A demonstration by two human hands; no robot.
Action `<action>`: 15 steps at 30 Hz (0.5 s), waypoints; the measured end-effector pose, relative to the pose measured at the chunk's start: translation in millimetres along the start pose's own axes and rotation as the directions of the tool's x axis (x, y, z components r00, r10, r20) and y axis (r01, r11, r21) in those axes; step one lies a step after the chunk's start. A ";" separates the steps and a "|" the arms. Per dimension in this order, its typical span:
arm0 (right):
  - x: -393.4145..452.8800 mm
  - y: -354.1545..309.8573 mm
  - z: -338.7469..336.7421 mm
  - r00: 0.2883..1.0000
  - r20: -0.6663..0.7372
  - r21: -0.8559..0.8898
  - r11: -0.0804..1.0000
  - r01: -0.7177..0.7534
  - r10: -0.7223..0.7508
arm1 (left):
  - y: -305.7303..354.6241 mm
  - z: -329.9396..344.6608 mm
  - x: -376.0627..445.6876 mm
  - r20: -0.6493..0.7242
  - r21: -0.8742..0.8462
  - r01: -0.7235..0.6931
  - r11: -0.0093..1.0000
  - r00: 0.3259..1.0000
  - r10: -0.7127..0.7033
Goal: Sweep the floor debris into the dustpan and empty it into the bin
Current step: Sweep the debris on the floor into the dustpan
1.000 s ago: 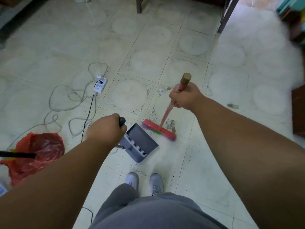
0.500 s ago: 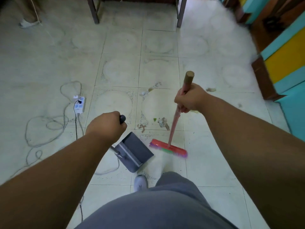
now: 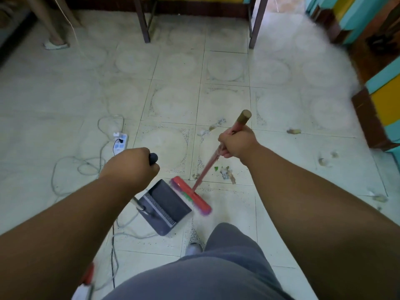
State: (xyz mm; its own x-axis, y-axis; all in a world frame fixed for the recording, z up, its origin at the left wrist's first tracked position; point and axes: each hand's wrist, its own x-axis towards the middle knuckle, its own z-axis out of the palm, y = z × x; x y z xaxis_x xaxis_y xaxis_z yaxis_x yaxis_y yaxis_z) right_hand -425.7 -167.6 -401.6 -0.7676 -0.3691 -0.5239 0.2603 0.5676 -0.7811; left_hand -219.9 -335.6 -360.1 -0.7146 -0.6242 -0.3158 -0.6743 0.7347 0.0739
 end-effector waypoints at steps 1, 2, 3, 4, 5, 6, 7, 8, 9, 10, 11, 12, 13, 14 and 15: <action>5.7 -2.8 5.0 1.000 -0.001 0.020 1.000 -0.015 0.015 | -1.0 0.1 3.3 0.003 0.001 0.008 1.000 1.000 -0.008; 11.9 -5.9 9.7 1.000 0.003 0.048 0.998 -0.031 0.031 | -1.3 0.6 6.6 0.005 0.002 0.019 1.000 1.000 -0.019; 18.2 -9.4 14.2 0.999 0.011 0.071 0.996 -0.046 0.046 | -1.1 2.0 10.2 0.007 0.001 0.030 1.000 1.000 -0.030; 24.7 -13.3 18.5 0.998 0.020 0.080 0.995 -0.056 0.055 | -0.3 3.7 13.8 0.009 0.000 0.041 0.999 0.999 -0.041; 31.2 -17.4 22.4 0.998 0.028 0.074 0.995 -0.060 0.058 | 1.3 5.2 17.6 0.012 -0.003 0.052 0.999 0.999 -0.052; 37.5 -22.7 25.5 0.998 0.033 0.056 0.997 -0.056 0.054 | 3.8 6.2 21.9 0.015 -0.008 0.063 0.998 0.998 -0.063; 44.5 -27.7 27.7 0.999 0.030 0.034 0.998 -0.043 0.042 | 6.8 6.6 26.3 0.015 -0.011 0.074 0.997 0.997 -0.074; 52.6 -32.5 28.3 0.999 0.025 0.016 0.999 -0.032 0.031 | 10.8 6.5 31.0 0.013 -0.009 0.083 0.997 0.996 -0.083; 61.8 -37.4 27.4 0.999 0.021 0.004 1.000 -0.028 0.028 | 14.8 6.1 36.5 0.008 -0.003 0.088 0.996 0.996 -0.087; 72.4 -42.3 24.0 0.999 0.018 0.001 0.999 -0.037 0.037 | 19.4 4.9 42.4 0.003 0.003 0.093 0.996 0.996 -0.093; 83.5 -46.8 18.0 0.998 0.015 0.006 0.998 -0.055 0.055 | 24.2 3.5 48.8 0.003 0.007 0.102 0.995 0.995 -0.103; 93.8 -51.6 9.2 0.997 0.012 0.015 0.997 -0.077 0.077 | 29.2 1.4 54.9 0.005 0.010 0.114 0.993 0.993 -0.114; 105.0 -55.5 -0.8 0.996 0.007 0.019 0.996 -0.087 0.087 | 34.6 -0.7 61.6 0.006 0.010 0.125 0.992 0.992 -0.125; 116.5 -59.0 -12.2 0.996 -0.003 0.019 0.996 -0.091 0.092 | 40.2 -3.2 68.4 0.006 0.009 0.134 0.991 0.991 -0.135; 128.6 -60.7 -24.4 0.994 -0.024 0.027 0.994 -0.103 0.104 | 45.8 -5.7 75.4 0.006 0.009 0.142 0.990 0.990 -0.142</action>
State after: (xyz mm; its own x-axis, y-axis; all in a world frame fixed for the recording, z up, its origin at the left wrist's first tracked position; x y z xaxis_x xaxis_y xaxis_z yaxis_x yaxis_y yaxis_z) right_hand -554.5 -231.6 -413.3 -0.7505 -0.2903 -0.5937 0.3537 0.5823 -0.7320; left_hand -305.7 -350.6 -375.1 -0.6107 -0.7203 -0.3288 -0.7671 0.6412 0.0203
